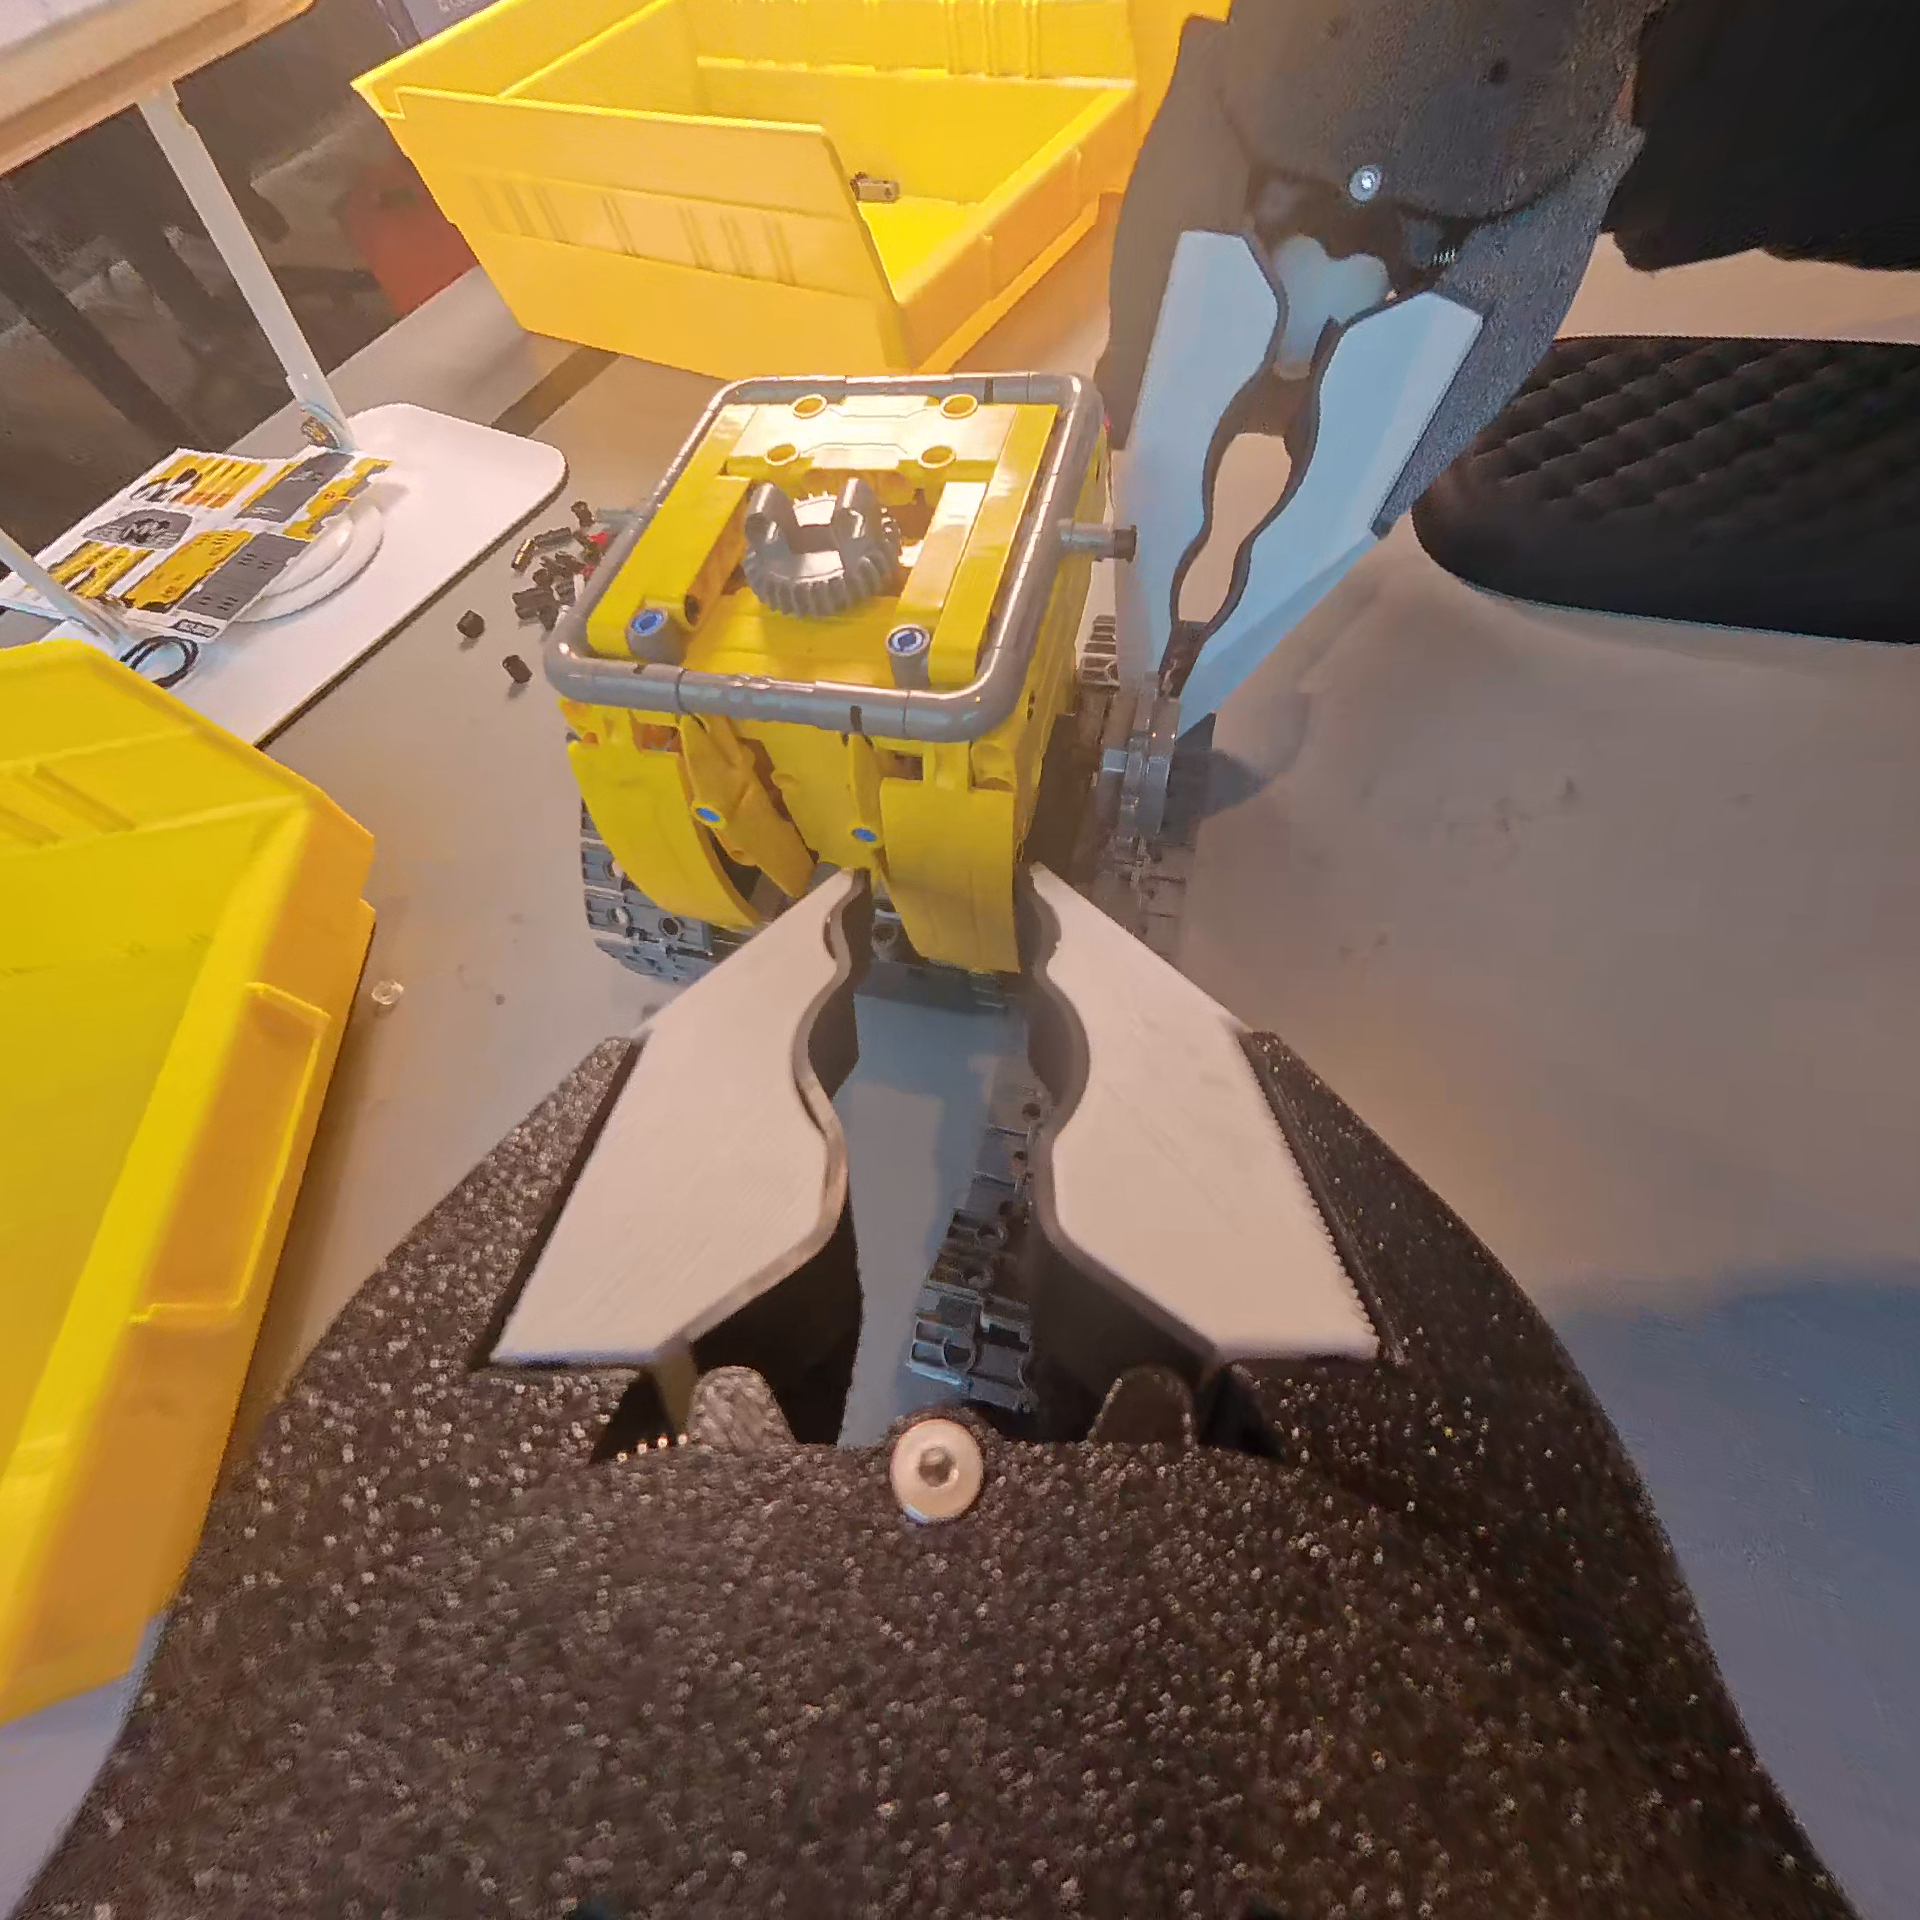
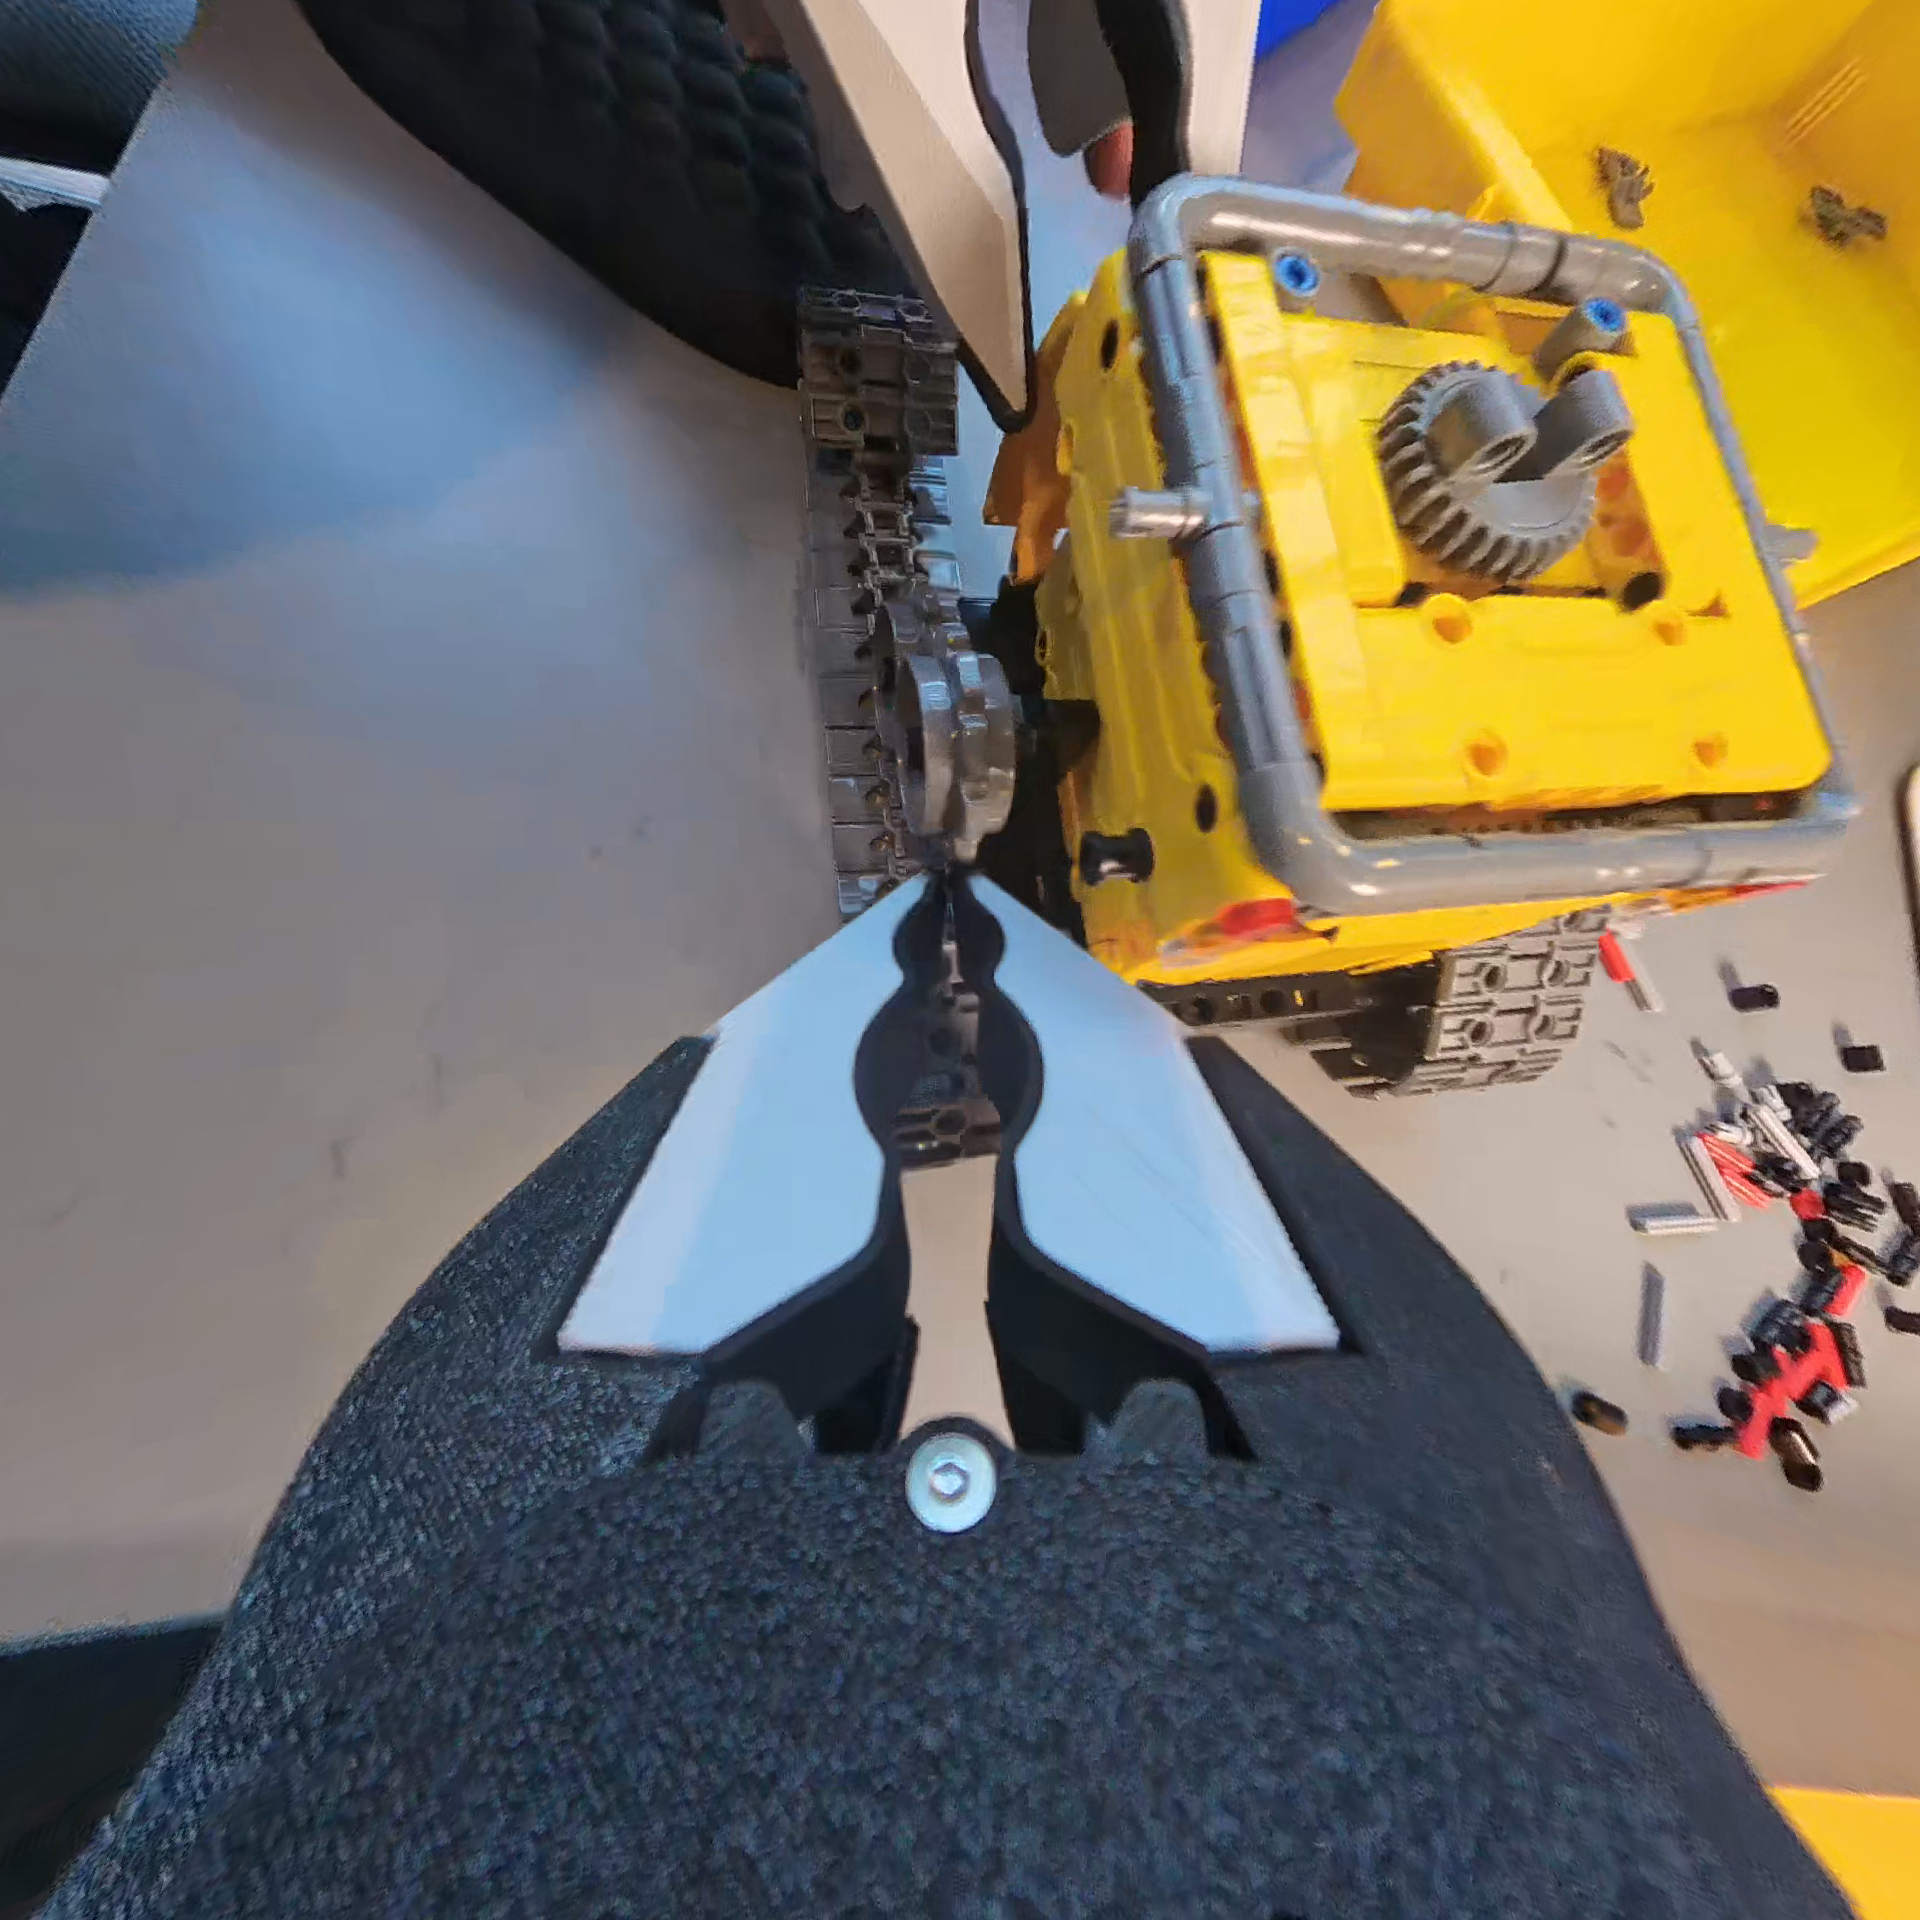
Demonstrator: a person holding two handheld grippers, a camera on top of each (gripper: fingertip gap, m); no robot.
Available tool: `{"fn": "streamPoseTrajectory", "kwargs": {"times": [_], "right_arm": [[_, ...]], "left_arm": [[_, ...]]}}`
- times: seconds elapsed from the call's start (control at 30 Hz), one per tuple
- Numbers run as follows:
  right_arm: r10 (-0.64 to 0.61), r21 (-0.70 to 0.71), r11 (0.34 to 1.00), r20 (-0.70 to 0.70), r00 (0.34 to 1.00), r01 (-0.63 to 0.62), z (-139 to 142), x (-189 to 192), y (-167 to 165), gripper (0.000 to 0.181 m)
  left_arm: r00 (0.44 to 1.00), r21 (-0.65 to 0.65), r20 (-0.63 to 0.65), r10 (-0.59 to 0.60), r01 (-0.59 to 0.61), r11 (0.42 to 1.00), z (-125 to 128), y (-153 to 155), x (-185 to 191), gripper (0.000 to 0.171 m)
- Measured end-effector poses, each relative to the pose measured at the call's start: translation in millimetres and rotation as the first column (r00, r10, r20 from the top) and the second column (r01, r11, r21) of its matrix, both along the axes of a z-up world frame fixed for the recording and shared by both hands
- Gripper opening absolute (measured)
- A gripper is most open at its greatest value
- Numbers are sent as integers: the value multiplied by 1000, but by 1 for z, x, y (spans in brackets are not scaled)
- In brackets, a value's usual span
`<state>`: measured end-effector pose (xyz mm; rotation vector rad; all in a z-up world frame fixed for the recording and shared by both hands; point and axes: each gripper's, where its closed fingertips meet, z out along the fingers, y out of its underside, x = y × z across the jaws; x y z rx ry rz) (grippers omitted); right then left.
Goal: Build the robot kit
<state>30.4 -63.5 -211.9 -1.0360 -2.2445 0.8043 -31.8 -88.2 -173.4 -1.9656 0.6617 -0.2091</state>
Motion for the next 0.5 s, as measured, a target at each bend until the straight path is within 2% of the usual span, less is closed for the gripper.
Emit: {"fn": "streamPoseTrajectory", "kwargs": {"times": [0.13,0.23,0.33,0.47,0.5], "right_arm": [[-11,-4,1000,-5,1000,11,-4,2,-2,19],[-6,-40,999,-61,998,3,15,11,-6,23],[-68,-52,997,-87,994,64,28,22,6,30],[-129,-5,992,-43,991,129,7,22,18,53],[-136,-7,991,-41,990,135,3,19,18,54]], "left_arm": [[1000,-5,10,0,0,1000,-2,-2,-1,24],[1000,-1,1,17,-17,1000,-2,-6,-5,25],[999,-17,6,35,-35,999,-3,-15,-13,27],[996,-58,87,9,-4,998,-3,-24,-11,34],[994,-63,107,8,-1,998,-2,-23,-9,35]]}}
